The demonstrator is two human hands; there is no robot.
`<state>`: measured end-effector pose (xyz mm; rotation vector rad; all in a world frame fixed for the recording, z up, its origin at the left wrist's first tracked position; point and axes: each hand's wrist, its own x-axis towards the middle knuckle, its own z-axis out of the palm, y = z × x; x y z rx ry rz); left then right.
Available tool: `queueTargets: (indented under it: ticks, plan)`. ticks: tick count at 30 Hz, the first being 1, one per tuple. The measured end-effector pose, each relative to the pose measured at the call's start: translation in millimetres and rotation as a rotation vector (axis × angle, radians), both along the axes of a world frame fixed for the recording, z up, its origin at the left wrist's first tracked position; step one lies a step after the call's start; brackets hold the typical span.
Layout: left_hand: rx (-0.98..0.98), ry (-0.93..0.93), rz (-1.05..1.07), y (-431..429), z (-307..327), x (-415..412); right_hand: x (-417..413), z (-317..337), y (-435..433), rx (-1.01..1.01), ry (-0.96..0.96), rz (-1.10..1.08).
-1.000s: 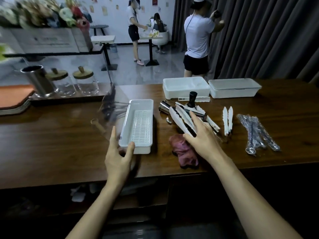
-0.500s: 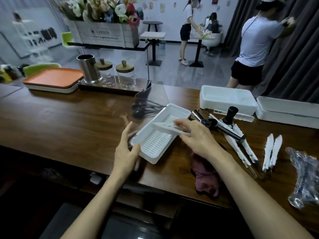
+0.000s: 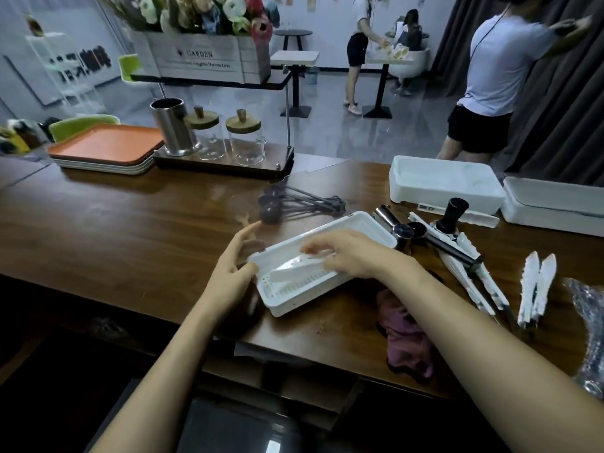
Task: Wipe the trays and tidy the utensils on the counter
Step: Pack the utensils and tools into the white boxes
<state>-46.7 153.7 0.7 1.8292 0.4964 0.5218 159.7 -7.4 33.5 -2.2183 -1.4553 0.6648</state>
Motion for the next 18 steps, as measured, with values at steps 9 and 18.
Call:
queueTargets:
  ticks: [9,18]
  plan:
    - [-0.025,-0.089,-0.017,11,-15,0,-5,4,9,-0.169,0.085,-0.108]
    - [-0.021,-0.065,0.005,0,-31,-7,-32,4,-41,0.031,-0.085,-0.405]
